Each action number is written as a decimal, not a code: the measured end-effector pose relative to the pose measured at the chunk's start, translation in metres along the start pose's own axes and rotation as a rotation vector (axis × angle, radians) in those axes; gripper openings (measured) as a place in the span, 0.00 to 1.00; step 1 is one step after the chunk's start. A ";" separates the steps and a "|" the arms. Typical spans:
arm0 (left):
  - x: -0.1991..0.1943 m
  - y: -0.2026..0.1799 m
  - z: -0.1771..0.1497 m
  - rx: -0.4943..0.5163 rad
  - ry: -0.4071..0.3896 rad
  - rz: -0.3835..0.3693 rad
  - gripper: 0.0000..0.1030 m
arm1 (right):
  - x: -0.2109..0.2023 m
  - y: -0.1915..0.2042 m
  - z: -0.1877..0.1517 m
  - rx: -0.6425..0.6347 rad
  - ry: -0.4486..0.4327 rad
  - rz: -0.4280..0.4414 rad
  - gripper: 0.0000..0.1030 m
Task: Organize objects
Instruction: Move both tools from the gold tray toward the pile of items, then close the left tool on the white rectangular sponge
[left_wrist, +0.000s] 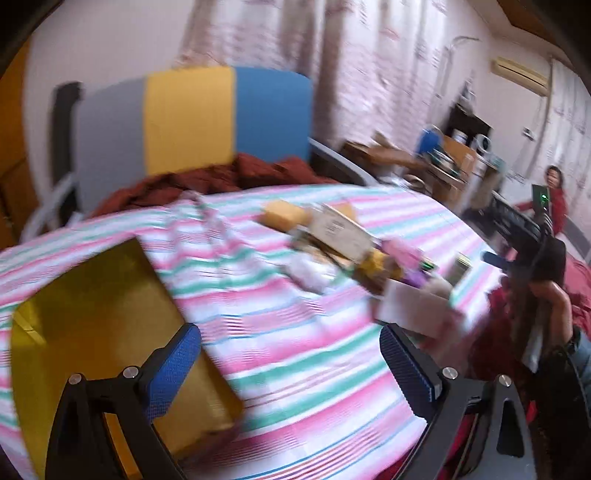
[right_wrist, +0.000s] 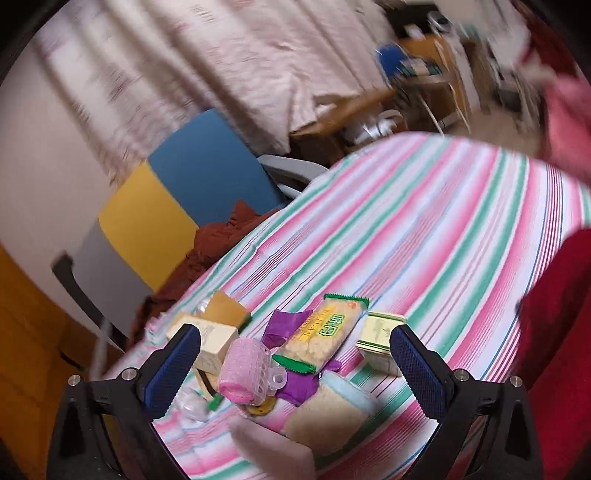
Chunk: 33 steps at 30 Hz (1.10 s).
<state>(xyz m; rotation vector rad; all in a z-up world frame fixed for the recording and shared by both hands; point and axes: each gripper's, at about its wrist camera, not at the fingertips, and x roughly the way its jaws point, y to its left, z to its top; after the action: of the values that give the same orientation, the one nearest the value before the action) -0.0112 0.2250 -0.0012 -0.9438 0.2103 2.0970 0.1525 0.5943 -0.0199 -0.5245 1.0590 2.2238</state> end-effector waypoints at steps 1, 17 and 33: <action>0.013 -0.008 0.003 -0.012 0.042 -0.057 0.96 | -0.001 -0.003 0.001 0.020 -0.013 0.008 1.00; 0.156 -0.081 0.001 -0.413 0.434 -0.438 0.94 | 0.001 0.001 -0.006 0.021 0.004 0.141 1.00; 0.191 -0.092 0.005 -0.484 0.438 -0.344 0.72 | 0.007 -0.004 -0.007 0.055 0.037 0.157 1.00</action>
<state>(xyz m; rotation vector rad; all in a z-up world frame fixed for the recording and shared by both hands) -0.0217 0.4039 -0.1141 -1.6016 -0.2391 1.6274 0.1503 0.5931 -0.0306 -0.4748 1.2139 2.3202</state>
